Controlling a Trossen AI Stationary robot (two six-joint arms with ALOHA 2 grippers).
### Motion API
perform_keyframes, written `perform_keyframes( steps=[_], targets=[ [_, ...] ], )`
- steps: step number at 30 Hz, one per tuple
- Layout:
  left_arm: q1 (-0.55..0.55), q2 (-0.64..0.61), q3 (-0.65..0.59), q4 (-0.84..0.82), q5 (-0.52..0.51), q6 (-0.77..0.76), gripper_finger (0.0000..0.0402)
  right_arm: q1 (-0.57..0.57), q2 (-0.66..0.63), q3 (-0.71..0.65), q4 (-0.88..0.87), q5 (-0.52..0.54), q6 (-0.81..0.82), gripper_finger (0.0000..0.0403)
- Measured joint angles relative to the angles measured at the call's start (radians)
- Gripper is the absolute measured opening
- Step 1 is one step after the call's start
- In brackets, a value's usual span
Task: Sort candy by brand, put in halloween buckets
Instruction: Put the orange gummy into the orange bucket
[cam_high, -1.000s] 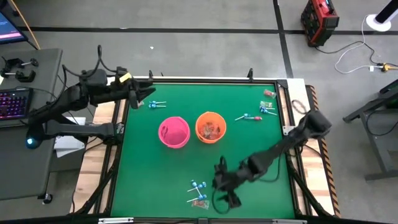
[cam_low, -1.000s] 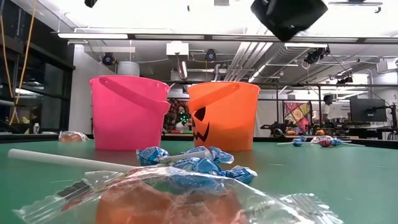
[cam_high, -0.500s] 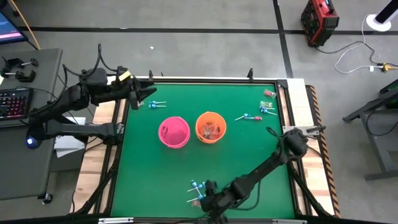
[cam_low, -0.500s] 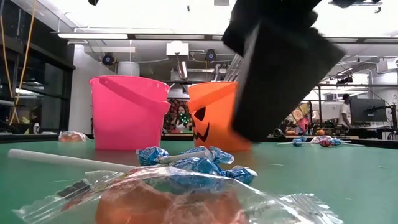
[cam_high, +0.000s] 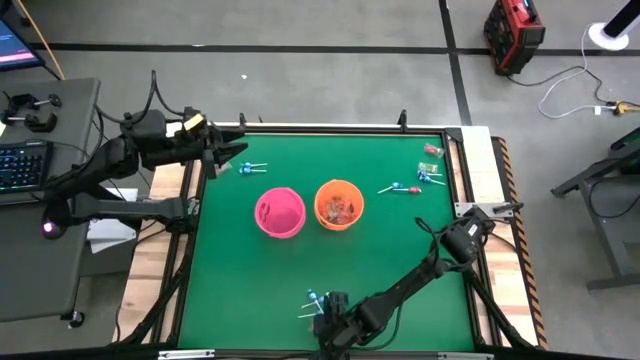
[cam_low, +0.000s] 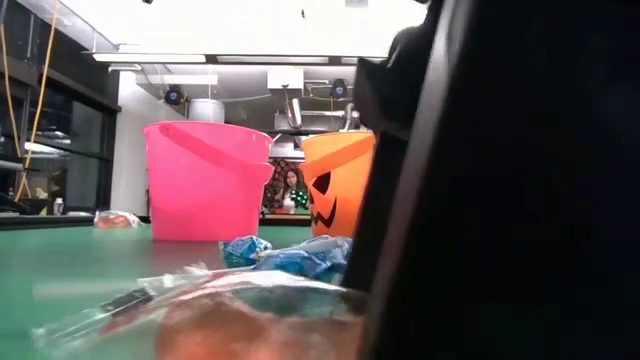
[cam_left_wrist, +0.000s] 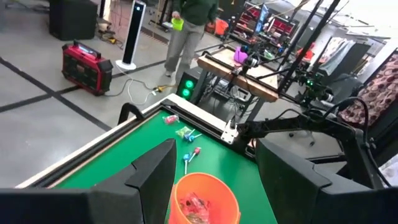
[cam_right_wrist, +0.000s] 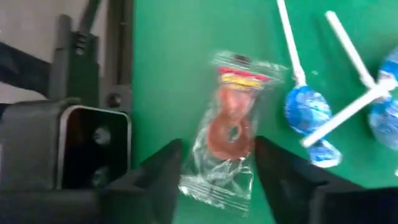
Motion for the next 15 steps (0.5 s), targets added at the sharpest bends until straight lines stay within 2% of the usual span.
perform_keyframes(
  steps=[3, 6, 7, 11, 15],
  targets=[
    [0.0, -0.015, 0.0, 0.0, 0.0, 0.016, 0.0211, 0.003, 0.0, 0.026, -0.066, 0.019, 0.02, 0.0109],
    [0.001, -0.03, 0.0, 0.0, -0.001, 0.026, 0.0211, 0.0, -0.004, 0.093, -0.212, 0.014, 0.02, 0.0024],
    [0.001, -0.034, 0.0, 0.0, -0.002, 0.035, 0.0211, -0.002, -0.009, 0.12, -0.26, 0.01, 0.018, 0.0015],
    [0.001, -0.054, 0.0, -0.001, -0.004, 0.058, 0.0211, -0.026, -0.054, 0.211, -0.513, 0.022, -0.036, 0.0028],
    [0.001, -0.074, 0.0, -0.002, -0.005, 0.058, 0.0211, -0.037, -0.152, 0.192, -0.711, 0.07, -0.065, 0.0006]
  ],
)
